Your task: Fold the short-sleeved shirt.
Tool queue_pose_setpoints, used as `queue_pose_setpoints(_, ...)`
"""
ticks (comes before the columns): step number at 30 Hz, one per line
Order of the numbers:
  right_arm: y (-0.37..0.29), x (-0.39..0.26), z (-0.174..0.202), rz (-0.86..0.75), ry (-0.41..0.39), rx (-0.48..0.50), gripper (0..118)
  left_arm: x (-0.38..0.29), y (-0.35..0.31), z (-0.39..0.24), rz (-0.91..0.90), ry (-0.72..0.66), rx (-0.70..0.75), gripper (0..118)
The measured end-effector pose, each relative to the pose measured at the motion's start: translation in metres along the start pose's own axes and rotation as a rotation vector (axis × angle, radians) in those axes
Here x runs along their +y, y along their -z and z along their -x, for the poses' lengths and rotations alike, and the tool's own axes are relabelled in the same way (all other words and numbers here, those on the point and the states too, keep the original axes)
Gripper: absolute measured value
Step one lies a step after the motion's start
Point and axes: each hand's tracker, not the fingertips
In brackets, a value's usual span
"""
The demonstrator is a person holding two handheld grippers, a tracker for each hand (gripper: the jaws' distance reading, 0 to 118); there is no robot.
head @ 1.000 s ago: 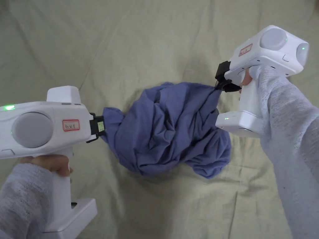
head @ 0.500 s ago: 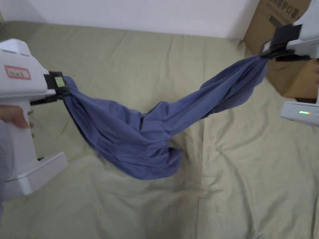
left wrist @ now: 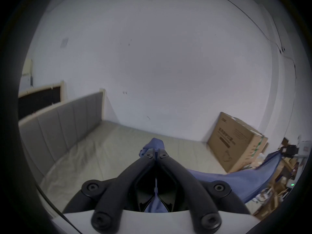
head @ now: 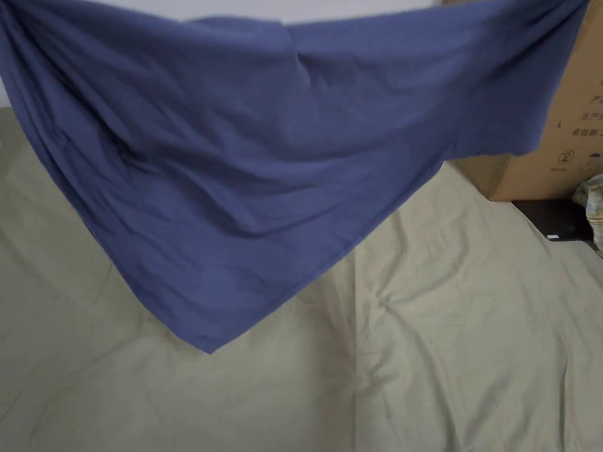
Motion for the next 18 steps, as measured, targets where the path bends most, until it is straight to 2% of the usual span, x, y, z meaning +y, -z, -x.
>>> queue_pose_setpoints(4, 0.025, 0.019, 0.011, -0.020, 0.019, -0.022, 2, 0.024, 0.031, -0.004, 0.001, 0.038, 0.077, 0)
queue_pose_setpoints(9, 0.063, 0.043, 0.042, -0.069, -0.038, -0.101, 2, 0.046, 0.078, -0.012, -0.042, 0.148, 0.238, 0)
queue_pose_setpoints(11, 0.088, 0.063, 0.044, -0.101, -0.062, -0.184, 2, 0.058, 0.097, -0.012, -0.084, 0.205, 0.331, 0)
queue_pose_setpoints(12, 0.100, 0.072, 0.043, -0.107, -0.054, -0.179, 2, 0.067, 0.104, -0.011, -0.094, 0.178, 0.329, 0)
queue_pose_setpoints(14, 0.117, 0.083, 0.046, -0.119, -0.012, -0.149, 2, 0.079, 0.115, -0.009, -0.114, 0.077, 0.233, 0)
queue_pose_setpoints(18, 0.138, 0.090, 0.078, -0.131, -0.072, -0.147, 2, 0.078, 0.150, -0.032, -0.052, 0.178, 0.228, 0)
